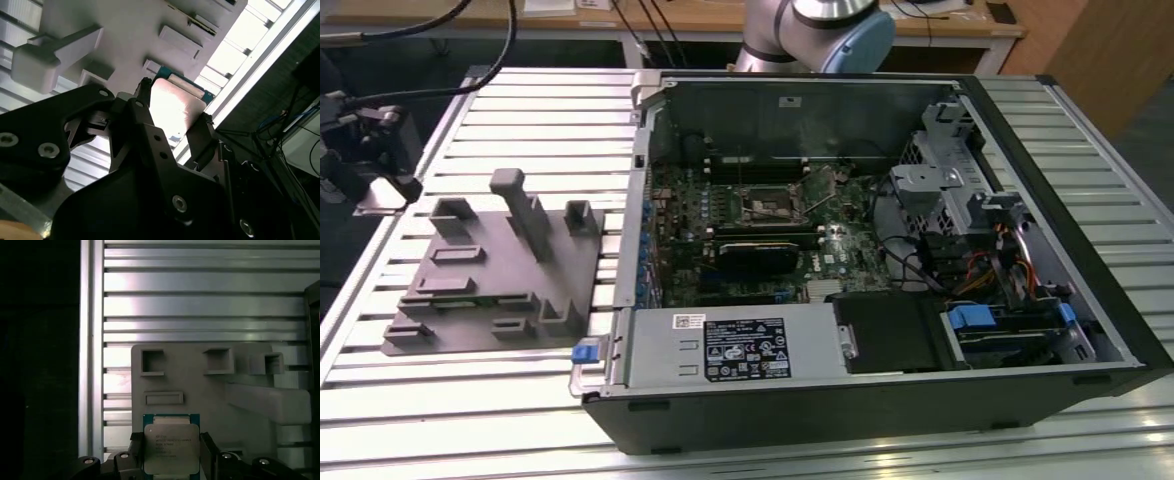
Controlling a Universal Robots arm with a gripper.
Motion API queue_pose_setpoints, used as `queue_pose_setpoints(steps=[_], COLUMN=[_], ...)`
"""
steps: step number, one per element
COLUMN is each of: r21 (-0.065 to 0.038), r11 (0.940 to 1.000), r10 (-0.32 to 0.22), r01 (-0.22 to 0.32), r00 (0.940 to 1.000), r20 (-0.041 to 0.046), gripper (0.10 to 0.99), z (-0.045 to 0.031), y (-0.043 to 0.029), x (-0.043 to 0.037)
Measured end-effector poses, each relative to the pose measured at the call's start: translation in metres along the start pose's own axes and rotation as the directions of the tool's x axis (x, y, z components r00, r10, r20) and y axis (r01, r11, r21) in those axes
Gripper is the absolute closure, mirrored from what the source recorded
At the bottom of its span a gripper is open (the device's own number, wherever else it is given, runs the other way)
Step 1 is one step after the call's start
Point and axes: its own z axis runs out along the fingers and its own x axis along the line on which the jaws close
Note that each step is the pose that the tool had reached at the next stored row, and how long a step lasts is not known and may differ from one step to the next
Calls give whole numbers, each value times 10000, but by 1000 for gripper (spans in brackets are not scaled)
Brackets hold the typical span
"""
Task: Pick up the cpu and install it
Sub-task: 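Pick up the cpu and move it towards the insertion slot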
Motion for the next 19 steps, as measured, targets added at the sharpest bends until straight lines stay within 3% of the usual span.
queue_pose_setpoints(steps=[19], r21=[0], r11=[10000], r10=[0], r01=[0], r00=[10000], r20=[0], gripper=[549], z=[-626], y=[44], x=[-18])
